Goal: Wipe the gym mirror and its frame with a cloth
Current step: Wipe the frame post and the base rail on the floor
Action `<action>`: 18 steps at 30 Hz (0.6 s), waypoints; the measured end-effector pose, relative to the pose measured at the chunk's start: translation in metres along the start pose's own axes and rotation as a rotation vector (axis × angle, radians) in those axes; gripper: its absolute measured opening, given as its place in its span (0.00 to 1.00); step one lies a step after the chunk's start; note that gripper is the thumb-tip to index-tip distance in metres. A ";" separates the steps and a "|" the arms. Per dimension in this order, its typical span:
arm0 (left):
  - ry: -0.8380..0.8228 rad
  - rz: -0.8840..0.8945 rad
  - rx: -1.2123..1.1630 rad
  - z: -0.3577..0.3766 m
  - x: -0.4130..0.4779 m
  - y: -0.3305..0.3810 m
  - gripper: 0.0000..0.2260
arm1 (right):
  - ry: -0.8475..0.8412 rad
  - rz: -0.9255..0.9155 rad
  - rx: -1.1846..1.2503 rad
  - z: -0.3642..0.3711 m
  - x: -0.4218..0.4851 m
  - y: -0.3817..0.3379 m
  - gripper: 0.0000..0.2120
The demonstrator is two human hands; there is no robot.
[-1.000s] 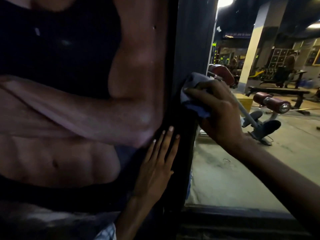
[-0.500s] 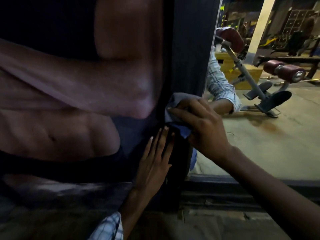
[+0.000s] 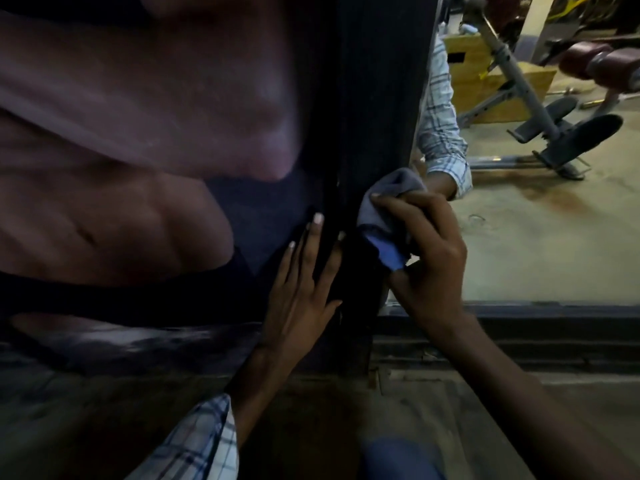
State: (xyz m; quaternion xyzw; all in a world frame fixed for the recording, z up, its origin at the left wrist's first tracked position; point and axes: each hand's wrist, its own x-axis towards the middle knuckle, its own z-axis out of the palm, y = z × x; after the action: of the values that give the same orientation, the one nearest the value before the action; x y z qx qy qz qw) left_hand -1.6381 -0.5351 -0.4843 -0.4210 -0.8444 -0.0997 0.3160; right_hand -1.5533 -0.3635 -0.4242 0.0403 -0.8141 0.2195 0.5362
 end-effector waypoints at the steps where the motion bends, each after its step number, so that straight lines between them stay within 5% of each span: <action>1: 0.016 -0.012 -0.023 0.001 0.001 -0.001 0.55 | -0.020 -0.008 -0.015 0.005 -0.007 0.000 0.17; 5: 0.035 -0.023 -0.051 0.005 0.003 -0.007 0.57 | -0.157 -0.057 -0.081 0.018 -0.050 0.014 0.18; 11: 0.035 -0.004 -0.090 0.010 0.005 -0.016 0.56 | -0.049 0.030 -0.027 0.028 -0.063 0.010 0.20; 15: 0.044 0.036 -0.065 0.013 0.005 -0.023 0.47 | -0.239 -0.093 -0.078 0.052 -0.107 0.021 0.14; 18: 0.064 0.026 -0.033 0.013 0.006 -0.021 0.51 | -0.276 -0.074 -0.035 0.050 -0.129 0.029 0.13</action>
State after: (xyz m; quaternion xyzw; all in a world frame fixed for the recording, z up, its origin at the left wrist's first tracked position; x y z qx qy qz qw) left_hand -1.6627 -0.5392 -0.4888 -0.4339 -0.8264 -0.1230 0.3372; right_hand -1.5505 -0.3792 -0.5643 0.0908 -0.8818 0.1775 0.4274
